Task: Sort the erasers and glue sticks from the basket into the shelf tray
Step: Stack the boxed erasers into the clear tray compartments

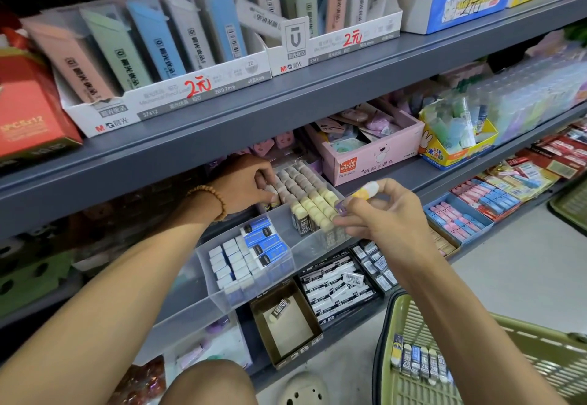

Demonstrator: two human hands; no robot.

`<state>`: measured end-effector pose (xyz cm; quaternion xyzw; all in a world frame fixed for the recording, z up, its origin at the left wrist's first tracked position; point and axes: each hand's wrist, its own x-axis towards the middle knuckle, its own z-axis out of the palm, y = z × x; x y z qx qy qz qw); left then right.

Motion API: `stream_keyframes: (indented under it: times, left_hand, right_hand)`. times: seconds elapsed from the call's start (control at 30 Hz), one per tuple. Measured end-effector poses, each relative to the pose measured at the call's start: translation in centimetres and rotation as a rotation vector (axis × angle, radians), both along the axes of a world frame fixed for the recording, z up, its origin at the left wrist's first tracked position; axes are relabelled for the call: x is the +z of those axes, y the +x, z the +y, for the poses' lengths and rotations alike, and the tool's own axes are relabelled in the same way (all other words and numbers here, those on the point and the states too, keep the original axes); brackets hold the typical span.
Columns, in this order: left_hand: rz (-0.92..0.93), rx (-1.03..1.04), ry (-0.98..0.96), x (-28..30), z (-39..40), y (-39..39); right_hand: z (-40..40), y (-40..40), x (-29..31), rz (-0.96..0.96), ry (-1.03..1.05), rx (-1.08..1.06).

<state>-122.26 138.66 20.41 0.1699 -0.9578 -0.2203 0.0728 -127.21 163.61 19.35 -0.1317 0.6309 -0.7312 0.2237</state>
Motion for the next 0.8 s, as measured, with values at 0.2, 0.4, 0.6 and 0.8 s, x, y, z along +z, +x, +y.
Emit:
stream_keyframes:
  times: [0.2,0.4,0.6,0.8]
  left_hand:
    - [0.150,-0.016,0.114,1.2,1.2,0.8]
    - [0.101,-0.255,0.568,3.7,4.4,2.6]
    - [0.133,-0.243,0.589,4.6,5.5,3.4]
    - [0.169,-0.022,0.468,5.5,2.5,3.9]
  right_hand:
    - [-0.3,0.1,0.0,0.093,0.079,0.146]
    - [-1.5,0.3,0.6,0.122,0.072,0.234]
    - [-2.5,0.9,1.1,0.116,0.027,0.279]
    - [-0.1,0.6,1.1,0.064,0.066,0.081]
